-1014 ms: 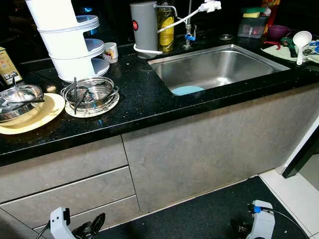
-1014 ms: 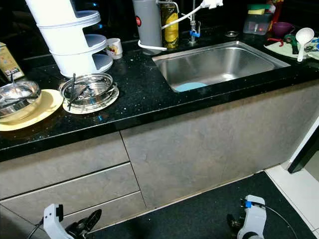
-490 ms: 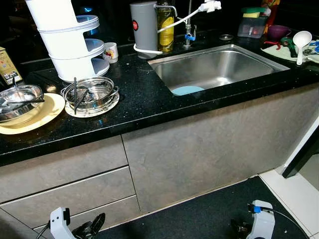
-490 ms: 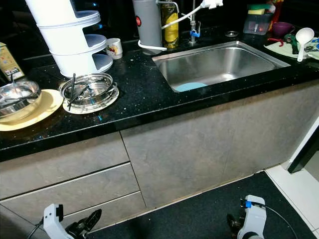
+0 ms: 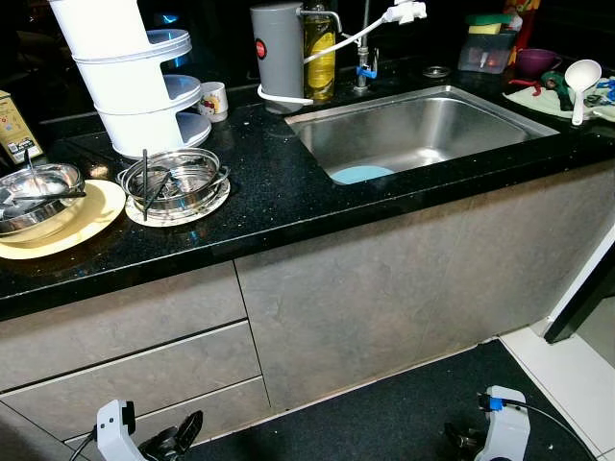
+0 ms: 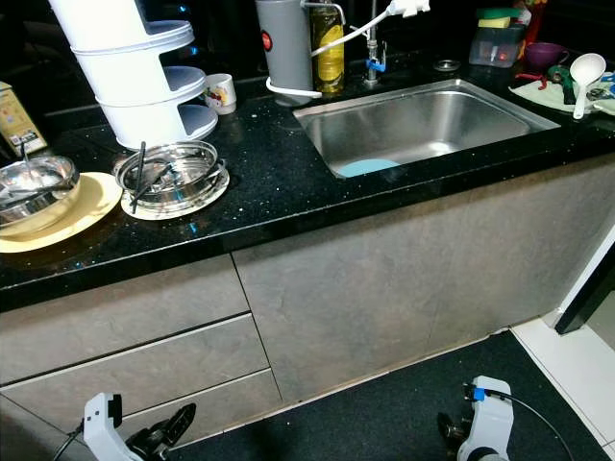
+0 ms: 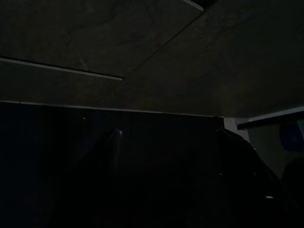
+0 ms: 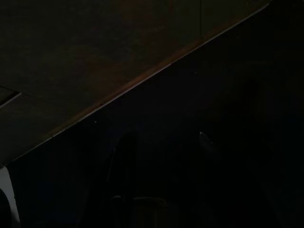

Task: Kitchen organization

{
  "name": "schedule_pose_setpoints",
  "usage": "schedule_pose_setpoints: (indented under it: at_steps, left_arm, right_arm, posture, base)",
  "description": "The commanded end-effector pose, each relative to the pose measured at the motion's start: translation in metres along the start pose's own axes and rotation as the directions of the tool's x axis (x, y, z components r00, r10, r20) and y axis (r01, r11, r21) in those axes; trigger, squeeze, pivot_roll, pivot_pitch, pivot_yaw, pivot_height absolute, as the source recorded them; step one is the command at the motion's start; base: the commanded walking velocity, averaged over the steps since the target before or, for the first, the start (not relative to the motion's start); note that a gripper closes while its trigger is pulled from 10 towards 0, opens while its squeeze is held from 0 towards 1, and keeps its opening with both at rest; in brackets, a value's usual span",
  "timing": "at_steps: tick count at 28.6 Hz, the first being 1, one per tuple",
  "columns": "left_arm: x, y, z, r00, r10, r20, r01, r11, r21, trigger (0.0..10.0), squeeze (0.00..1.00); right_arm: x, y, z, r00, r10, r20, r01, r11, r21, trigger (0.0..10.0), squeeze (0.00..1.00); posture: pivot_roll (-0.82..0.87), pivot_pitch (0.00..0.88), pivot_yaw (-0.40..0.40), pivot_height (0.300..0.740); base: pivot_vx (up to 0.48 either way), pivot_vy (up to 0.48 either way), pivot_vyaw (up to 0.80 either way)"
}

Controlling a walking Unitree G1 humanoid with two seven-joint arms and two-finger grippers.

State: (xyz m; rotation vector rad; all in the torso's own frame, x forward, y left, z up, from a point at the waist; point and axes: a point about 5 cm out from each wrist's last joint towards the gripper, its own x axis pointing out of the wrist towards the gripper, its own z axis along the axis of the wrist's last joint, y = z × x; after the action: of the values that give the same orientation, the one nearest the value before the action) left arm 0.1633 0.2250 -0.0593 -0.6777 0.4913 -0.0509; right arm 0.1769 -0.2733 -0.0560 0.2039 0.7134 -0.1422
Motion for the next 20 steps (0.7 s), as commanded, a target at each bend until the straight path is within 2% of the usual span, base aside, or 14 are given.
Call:
schedule_pose_setpoints:
  at_steps: [1, 20]
  left_arm:
    - [-0.0004, 0.0018, 0.0029, 1.0, 0.005, -0.002, -0.005, 1.0, 0.012, 10.0, 0.0]
    - [0.0026, 0.0001, 0.0053, 1.0, 0.003, 0.006, -0.003, 1.0, 0.016, 10.0, 0.0]
  right_arm:
    - [0.0013, 0.0028, -0.0002, 1.0, 0.008, -0.007, -0.008, 1.0, -0.001, 10.0, 0.0]
    - [0.0029, 0.0035, 0.0037, 1.0, 0.008, 0.002, -0.008, 1.0, -0.004, 10.0, 0.0]
  posture:
    - [-0.09, 0.0, 0.062, 0.74]
    - [-0.06, 0.0, 0.048, 0.74]
  base:
    - [0.0, 0.0, 0.0]
    - [0.0, 0.0, 0.0]
